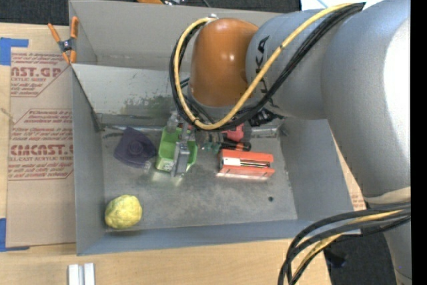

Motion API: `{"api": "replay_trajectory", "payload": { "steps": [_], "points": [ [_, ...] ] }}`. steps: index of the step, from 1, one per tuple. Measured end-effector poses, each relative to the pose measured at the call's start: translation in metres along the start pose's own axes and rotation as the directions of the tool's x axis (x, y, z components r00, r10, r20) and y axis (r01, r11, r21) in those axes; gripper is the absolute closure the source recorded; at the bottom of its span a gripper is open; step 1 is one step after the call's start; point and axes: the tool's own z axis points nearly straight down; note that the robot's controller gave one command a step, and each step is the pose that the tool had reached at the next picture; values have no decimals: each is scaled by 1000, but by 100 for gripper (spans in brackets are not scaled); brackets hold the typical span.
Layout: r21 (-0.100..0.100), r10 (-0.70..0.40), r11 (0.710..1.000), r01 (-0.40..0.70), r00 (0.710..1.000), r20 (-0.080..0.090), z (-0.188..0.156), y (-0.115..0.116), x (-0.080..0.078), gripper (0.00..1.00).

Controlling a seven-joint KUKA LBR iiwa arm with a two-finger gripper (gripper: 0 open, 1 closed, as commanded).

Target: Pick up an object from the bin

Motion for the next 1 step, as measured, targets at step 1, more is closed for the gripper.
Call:
{"api": "replay_trajectory", "payload": {
  "steps": [1],
  "points": [
    [1,8,1000,-8,1000,0,33,-6,-11,0]
  ]
}}
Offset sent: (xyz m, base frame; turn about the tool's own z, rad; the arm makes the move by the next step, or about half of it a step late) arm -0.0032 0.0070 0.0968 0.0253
